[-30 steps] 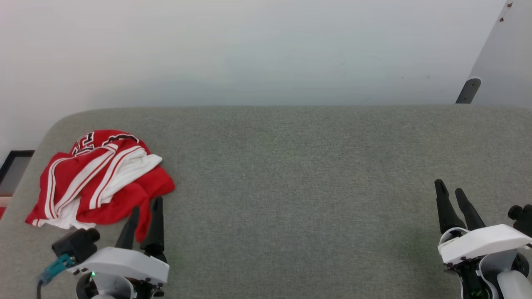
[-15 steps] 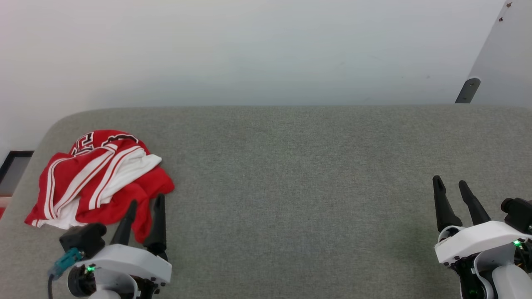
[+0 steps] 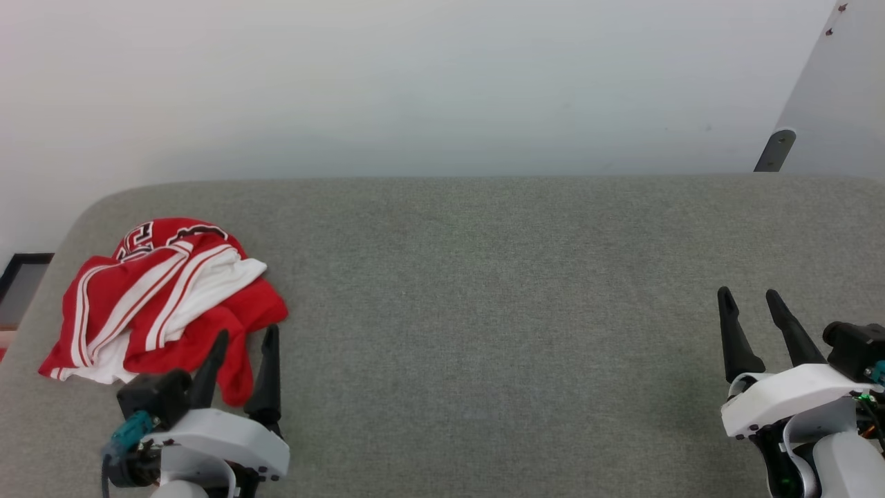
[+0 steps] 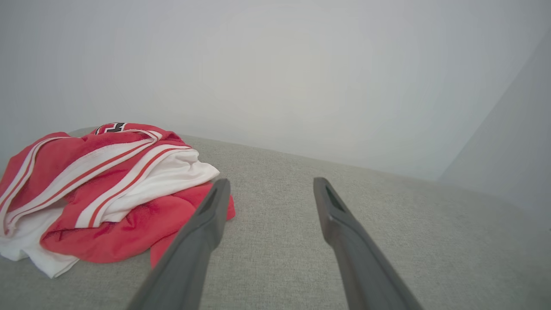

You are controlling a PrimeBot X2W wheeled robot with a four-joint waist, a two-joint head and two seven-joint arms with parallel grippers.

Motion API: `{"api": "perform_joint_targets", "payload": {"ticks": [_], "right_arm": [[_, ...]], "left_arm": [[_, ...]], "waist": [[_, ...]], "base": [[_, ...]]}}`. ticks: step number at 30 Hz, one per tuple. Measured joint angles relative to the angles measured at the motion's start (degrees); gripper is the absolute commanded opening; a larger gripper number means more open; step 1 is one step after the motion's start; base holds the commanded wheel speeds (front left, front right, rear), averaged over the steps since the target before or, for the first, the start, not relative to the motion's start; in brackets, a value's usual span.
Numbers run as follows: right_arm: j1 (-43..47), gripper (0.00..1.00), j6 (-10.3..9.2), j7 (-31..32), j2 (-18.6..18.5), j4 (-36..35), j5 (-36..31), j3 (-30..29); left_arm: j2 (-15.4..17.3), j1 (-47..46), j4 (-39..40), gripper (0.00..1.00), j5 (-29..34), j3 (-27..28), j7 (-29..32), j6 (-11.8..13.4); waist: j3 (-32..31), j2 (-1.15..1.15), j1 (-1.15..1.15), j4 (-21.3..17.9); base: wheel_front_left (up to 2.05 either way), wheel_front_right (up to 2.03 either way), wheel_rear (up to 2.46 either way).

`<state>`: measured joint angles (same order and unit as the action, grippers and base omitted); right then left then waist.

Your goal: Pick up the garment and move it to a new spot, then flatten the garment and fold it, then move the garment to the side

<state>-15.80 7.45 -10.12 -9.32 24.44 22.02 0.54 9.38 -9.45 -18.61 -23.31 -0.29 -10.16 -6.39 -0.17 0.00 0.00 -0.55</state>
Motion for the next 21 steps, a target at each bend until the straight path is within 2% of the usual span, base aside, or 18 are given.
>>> {"api": "perform_joint_targets", "payload": {"ticks": [21], "right_arm": [[-1.2, 1.0, 0.01, -2.5, -0.3, 1.5, -9.1, -0.2]], "left_arm": [[0.4, -1.2, -4.2, 1.0, 8.3, 0.1, -2.6, -0.7]], "waist": [[-0.2, 0.0, 0.0, 0.0]], "base": [[0.0, 0.0, 0.0]]}}
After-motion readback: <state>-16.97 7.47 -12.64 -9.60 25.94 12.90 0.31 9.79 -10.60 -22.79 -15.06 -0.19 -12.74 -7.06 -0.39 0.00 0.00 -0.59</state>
